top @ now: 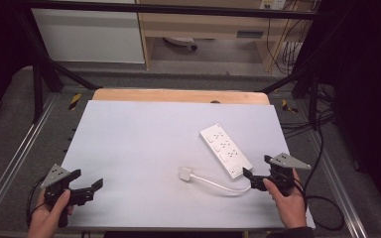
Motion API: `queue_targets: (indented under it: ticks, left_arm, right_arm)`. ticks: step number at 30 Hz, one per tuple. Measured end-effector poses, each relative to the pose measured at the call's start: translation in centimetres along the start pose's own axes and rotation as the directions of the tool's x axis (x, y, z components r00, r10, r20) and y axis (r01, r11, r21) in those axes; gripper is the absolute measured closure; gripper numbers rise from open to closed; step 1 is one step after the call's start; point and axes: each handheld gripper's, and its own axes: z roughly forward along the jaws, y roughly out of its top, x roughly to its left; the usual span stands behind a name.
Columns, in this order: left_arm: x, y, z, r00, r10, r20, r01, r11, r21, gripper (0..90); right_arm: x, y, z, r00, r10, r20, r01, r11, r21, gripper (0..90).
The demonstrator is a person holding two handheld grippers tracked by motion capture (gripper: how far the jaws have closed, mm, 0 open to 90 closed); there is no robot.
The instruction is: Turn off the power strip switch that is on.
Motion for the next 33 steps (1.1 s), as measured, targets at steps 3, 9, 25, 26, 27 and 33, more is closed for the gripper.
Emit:
queue_targets:
  ticks: [3,9,25,26,27,33]
  left_arm:
    - [0.0,0.0,0.0,1.0000,0.000,0.000,0.000,1.0000,0.000,7.0]
    - [0.0,0.0,0.0,1.0000,-0.003,-0.007,0.003,1.0000,0.003,7.1]
    - [0.0,-0.1,0.1,1.0000,-0.002,-0.009,0.002,1.0000,0.009,7.1]
    - [0.0,0.0,0.1,1.0000,-0.001,-0.010,0.001,1.0000,0.010,7.1]
    - [0.0,0.0,0.1,0.9999,-0.001,-0.011,0.001,1.0000,0.010,7.1]
    - [-0.1,-0.1,0.2,1.0000,-0.004,-0.009,0.004,0.9999,0.013,7.1]
  right_arm:
    - [0.1,0.5,0.0,0.9998,0.009,0.017,-0.009,1.000,-0.017,4.8]
    - [0.3,1.3,0.2,0.9999,-0.009,0.010,0.009,1.000,-0.020,5.6]
    - [0.1,3.3,0.2,0.9999,-0.006,0.015,0.007,0.998,-0.065,7.5]
    - [0.1,3.6,0.1,0.9999,-0.007,0.012,0.008,0.998,-0.068,8.1]
    - [0.1,3.8,0.1,0.9999,-0.006,0.011,0.006,0.997,-0.071,8.5]
    - [0.0,4.7,0.1,1.0000,-0.002,0.006,0.002,0.997,-0.082,11.9]
